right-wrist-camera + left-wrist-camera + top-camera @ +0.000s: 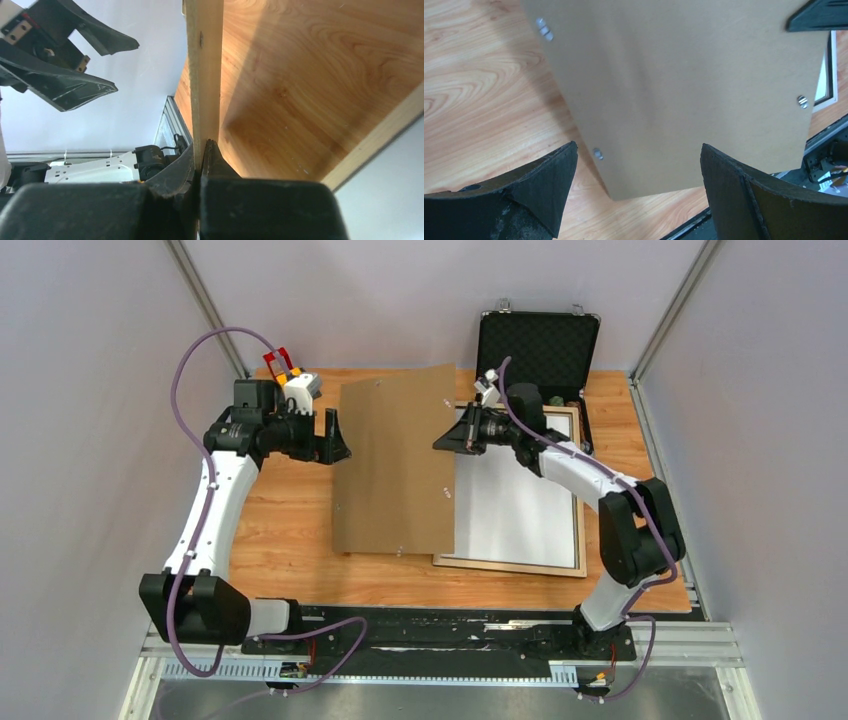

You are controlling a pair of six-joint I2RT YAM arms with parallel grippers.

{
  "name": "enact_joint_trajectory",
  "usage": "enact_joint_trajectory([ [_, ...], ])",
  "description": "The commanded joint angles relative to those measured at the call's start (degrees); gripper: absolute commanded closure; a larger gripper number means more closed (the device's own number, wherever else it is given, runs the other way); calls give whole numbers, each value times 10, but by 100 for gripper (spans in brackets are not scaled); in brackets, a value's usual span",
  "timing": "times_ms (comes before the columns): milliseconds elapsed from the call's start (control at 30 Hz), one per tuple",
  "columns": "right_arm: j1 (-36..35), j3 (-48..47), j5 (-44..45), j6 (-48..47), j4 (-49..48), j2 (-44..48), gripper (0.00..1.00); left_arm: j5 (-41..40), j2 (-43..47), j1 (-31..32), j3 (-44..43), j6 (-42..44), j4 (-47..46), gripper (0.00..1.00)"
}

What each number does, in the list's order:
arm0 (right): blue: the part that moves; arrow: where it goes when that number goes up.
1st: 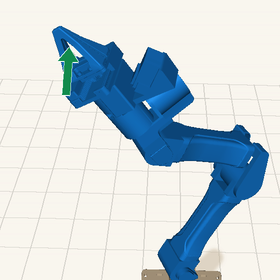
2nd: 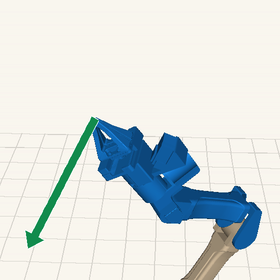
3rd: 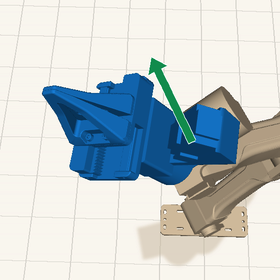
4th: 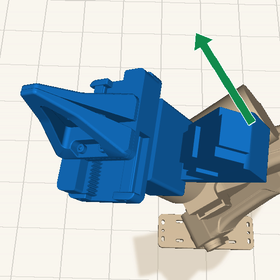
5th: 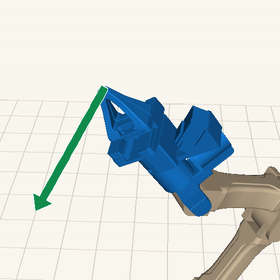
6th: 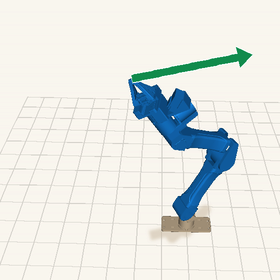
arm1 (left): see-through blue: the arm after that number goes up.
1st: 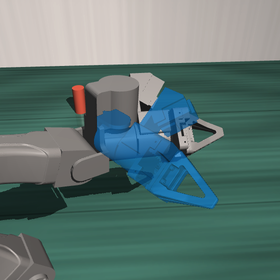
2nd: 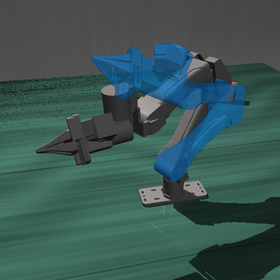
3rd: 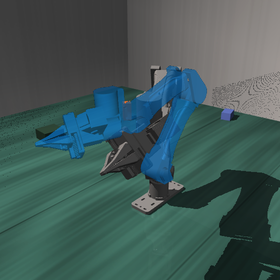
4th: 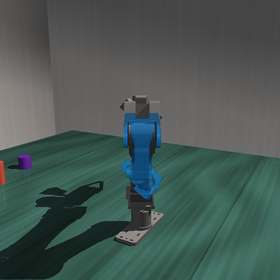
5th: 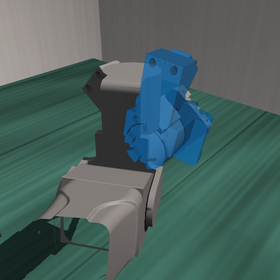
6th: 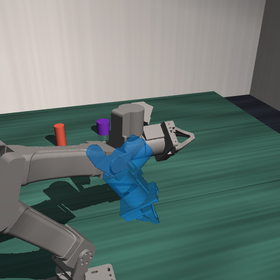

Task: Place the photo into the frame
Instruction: Adjust the photo frame item.

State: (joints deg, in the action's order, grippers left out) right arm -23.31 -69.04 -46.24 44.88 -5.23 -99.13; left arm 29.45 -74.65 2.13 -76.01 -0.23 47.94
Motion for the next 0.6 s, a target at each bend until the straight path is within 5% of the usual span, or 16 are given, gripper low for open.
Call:
enact_joint_trajectory([
  [0, 44, 31, -40, 15, -101, 66, 100, 6, -2, -3, -1, 11, -32, 0],
  [400, 189, 94, -154, 68, -122, 162, 100, 36, -6, -4, -3, 9, -49, 0],
  [567, 249, 135, -200, 84, -137, 186, 100, 120, -8, 0, 2, 27, -48, 0],
])
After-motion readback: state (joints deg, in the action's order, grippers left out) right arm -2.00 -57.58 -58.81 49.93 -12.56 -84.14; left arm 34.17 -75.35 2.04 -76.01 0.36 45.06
